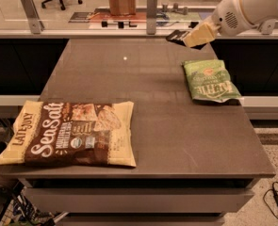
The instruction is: Move rxbar chocolate near brown chip bag
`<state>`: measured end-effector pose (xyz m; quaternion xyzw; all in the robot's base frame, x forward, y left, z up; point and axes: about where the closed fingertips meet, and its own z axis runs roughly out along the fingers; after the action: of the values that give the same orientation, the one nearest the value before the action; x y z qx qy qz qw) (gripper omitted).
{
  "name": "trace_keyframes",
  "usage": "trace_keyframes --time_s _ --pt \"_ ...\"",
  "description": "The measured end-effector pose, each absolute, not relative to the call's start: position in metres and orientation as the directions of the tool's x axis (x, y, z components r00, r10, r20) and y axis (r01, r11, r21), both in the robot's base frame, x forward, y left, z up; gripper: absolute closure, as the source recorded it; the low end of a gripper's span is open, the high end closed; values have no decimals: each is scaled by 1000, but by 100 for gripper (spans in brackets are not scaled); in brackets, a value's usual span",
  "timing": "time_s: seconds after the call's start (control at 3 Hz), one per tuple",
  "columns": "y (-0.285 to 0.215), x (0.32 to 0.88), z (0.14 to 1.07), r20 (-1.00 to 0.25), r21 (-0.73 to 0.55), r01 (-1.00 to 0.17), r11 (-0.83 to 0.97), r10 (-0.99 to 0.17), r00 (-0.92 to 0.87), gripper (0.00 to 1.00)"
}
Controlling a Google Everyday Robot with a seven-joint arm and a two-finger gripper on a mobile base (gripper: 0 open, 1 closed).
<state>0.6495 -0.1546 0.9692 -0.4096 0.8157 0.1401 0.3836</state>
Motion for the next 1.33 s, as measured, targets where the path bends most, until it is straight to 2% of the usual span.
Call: trace_keyframes --time_s 0.67,1.33 --pt "-184 606 962 -686 -64 -799 598 -608 -400 100" --pt "-190 567 917 -689 2 -820 573 -594 -416 100"
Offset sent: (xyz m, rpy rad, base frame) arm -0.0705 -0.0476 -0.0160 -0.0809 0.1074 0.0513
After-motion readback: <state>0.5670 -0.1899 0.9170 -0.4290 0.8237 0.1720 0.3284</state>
